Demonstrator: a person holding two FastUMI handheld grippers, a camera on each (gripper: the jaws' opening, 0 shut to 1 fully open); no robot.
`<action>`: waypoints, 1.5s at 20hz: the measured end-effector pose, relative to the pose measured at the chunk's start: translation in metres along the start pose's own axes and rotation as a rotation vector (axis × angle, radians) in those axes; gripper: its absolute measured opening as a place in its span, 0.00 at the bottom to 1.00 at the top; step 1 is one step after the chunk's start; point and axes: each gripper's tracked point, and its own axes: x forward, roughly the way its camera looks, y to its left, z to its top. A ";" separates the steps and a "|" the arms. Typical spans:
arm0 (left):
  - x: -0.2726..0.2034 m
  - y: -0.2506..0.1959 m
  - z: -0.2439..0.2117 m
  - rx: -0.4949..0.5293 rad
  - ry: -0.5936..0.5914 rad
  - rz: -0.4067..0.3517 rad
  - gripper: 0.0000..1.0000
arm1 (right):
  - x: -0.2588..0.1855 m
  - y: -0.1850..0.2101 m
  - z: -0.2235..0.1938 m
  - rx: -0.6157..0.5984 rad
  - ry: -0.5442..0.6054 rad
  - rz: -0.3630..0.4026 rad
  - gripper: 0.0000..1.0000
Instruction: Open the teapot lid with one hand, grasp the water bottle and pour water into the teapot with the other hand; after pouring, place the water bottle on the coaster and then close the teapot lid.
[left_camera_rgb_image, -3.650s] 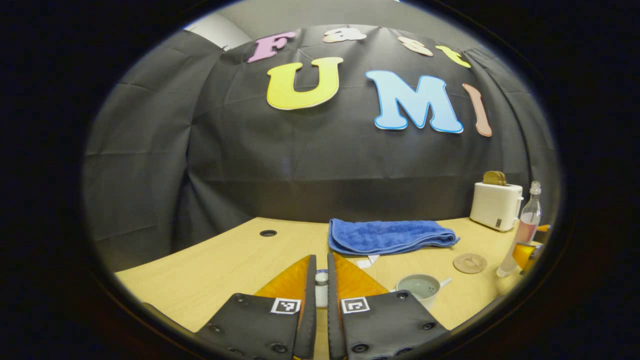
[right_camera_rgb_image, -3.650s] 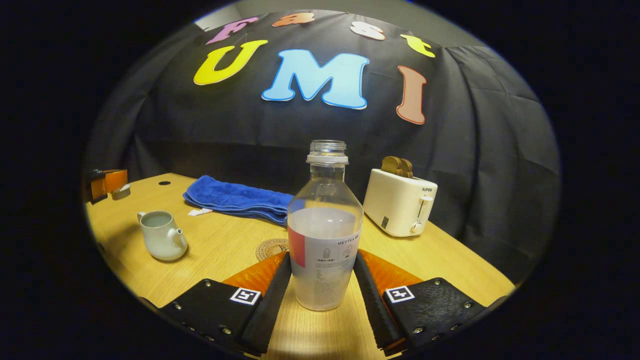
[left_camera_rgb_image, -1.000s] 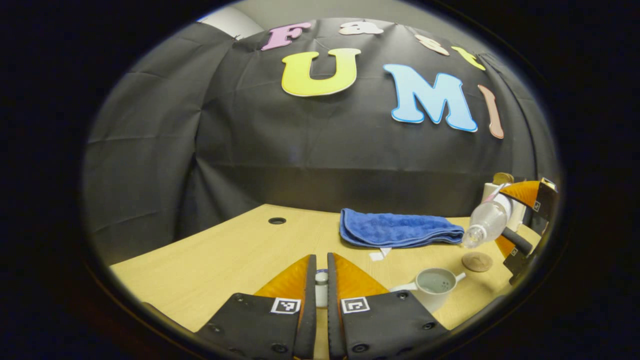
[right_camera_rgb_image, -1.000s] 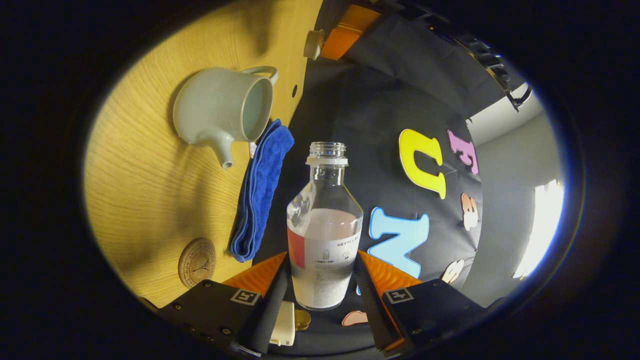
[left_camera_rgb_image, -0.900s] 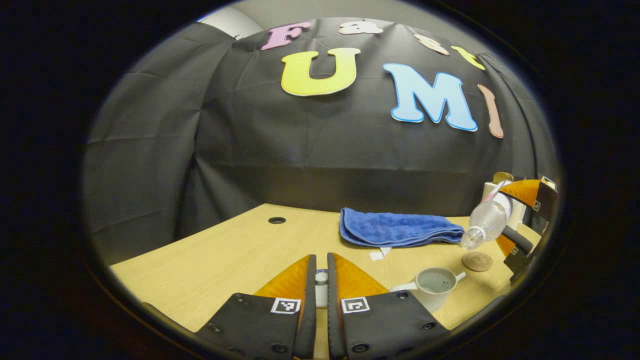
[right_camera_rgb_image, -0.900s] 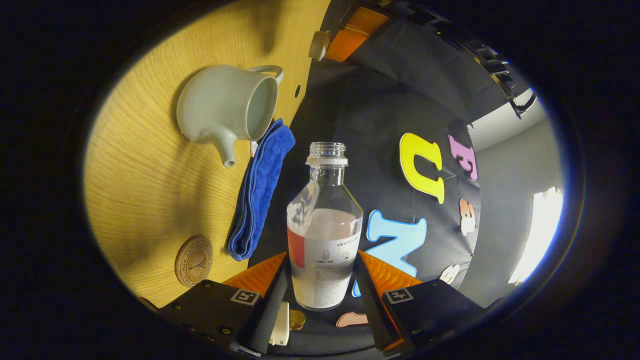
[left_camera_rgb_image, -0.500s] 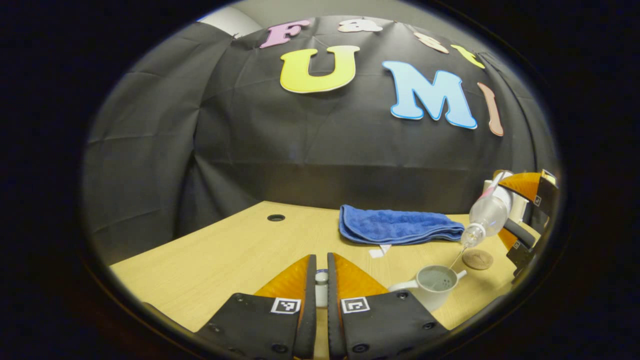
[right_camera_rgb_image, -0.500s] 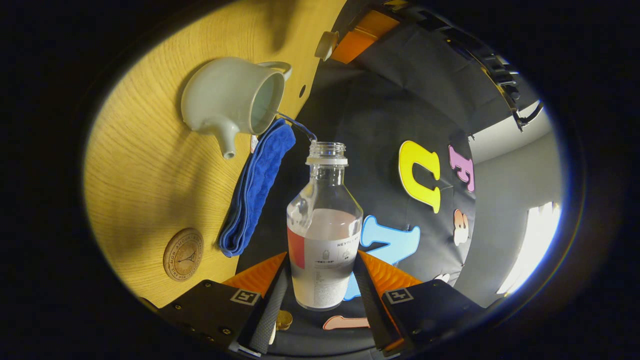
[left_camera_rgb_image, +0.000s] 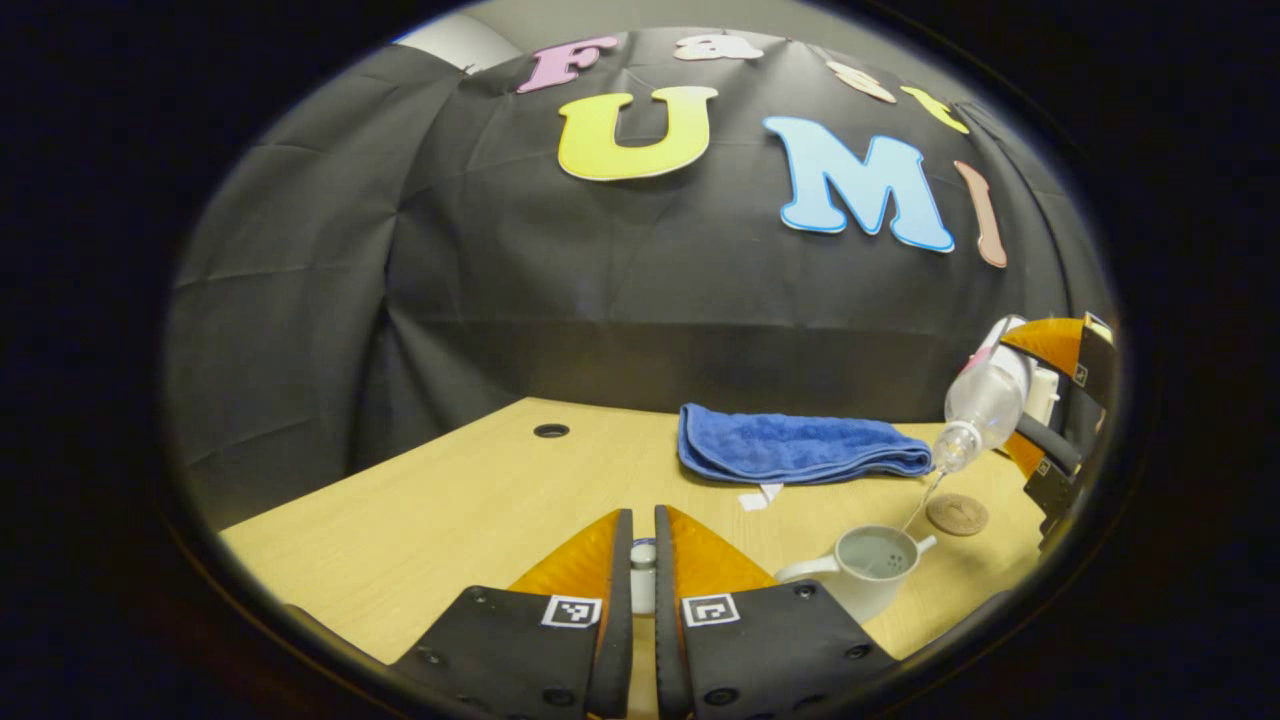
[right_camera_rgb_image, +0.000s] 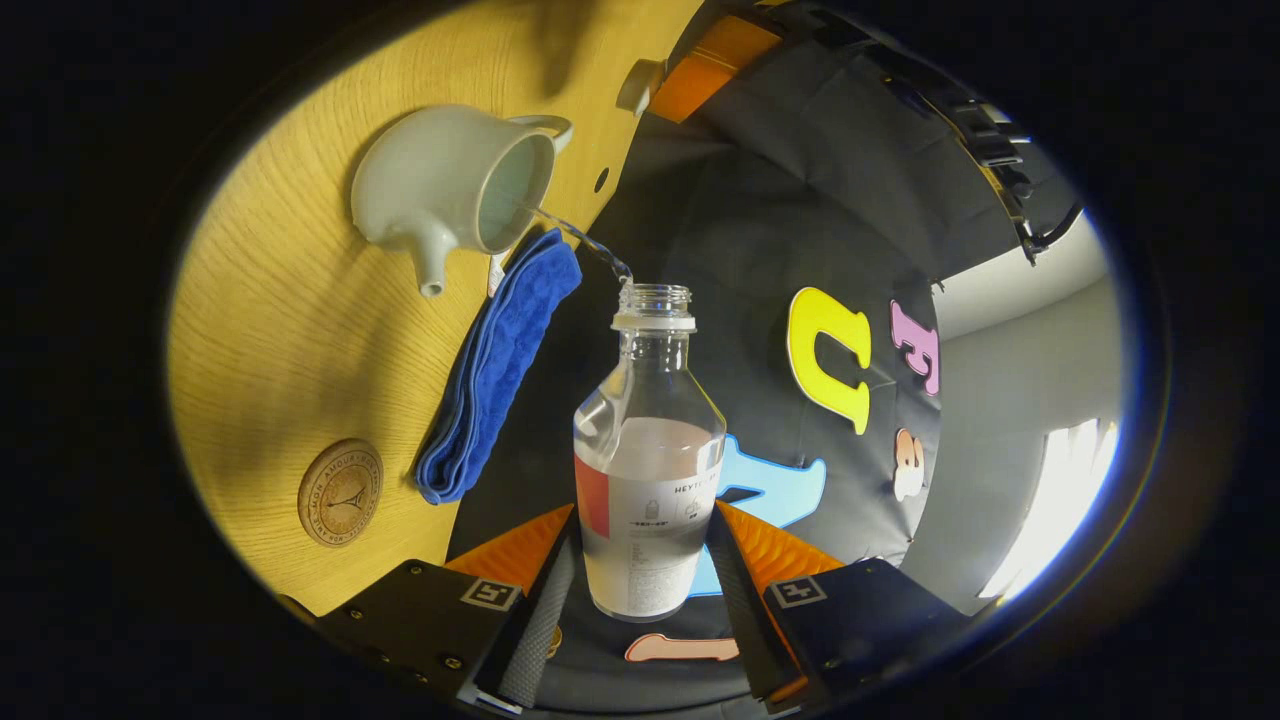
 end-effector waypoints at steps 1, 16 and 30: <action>0.000 0.000 0.000 0.000 0.002 -0.001 0.16 | -0.001 -0.001 -0.001 -0.005 0.002 -0.001 0.75; 0.001 -0.002 -0.002 0.002 0.013 -0.010 0.17 | 0.002 -0.027 -0.008 -0.067 -0.006 -0.028 0.75; 0.002 -0.004 -0.004 0.003 0.019 -0.018 0.17 | 0.002 -0.040 -0.001 -0.143 -0.040 -0.056 0.75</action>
